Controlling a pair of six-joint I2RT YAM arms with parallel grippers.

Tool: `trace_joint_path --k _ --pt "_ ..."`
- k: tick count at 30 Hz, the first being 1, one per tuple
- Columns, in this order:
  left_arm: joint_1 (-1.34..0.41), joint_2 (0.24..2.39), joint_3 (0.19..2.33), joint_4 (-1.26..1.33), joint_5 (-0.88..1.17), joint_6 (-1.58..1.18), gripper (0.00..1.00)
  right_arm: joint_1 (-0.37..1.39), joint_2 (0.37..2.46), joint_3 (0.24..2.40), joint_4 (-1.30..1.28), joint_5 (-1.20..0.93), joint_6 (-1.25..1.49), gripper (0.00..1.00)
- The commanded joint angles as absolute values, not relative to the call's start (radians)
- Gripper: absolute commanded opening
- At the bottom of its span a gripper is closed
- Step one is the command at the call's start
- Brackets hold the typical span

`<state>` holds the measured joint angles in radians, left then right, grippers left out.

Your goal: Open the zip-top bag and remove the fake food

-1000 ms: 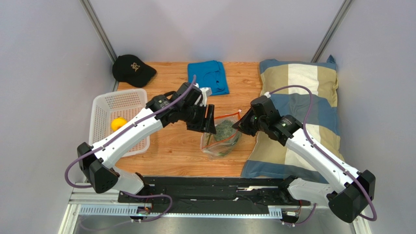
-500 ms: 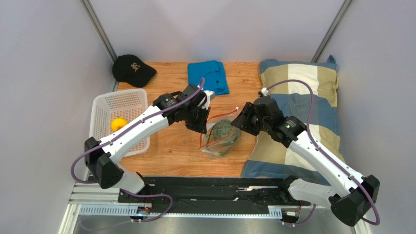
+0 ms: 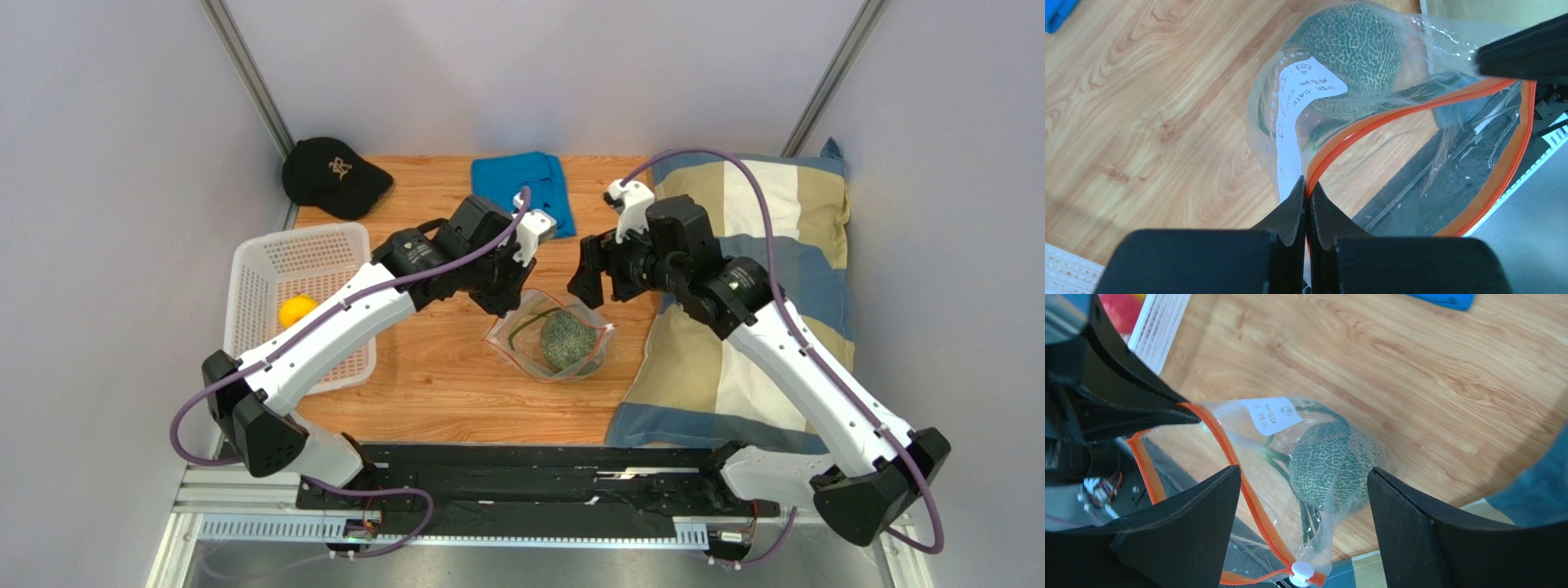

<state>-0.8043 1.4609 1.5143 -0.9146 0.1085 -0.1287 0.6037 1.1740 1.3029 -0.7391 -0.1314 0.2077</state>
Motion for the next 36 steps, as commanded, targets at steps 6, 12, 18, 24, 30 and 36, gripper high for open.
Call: trace_joint_path --k 6,12,18,24,30,36 --pt "-0.805 1.422 1.559 -0.873 0.118 -0.022 0.0 0.603 1.195 1.249 -0.585 -0.514 0.081 0.79" --pt "-0.807 1.402 1.552 -0.856 0.12 -0.014 0.0 0.606 1.224 1.215 -0.506 -0.537 0.129 0.81" --pt "-0.805 1.385 1.558 -0.822 0.15 -0.009 0.0 0.606 1.298 1.215 -0.47 -0.491 0.15 0.78" --pt "-0.805 1.422 1.606 -0.807 0.178 -0.012 0.0 0.607 1.351 1.242 -0.485 -0.445 0.185 0.53" --pt "-0.805 1.48 1.703 -0.836 0.081 -0.113 0.09 0.609 1.339 1.289 -0.58 -0.261 0.337 0.0" --pt "-0.804 1.465 1.795 -0.867 0.138 -0.296 0.41 0.609 1.282 1.304 -0.714 -0.013 0.635 0.0"
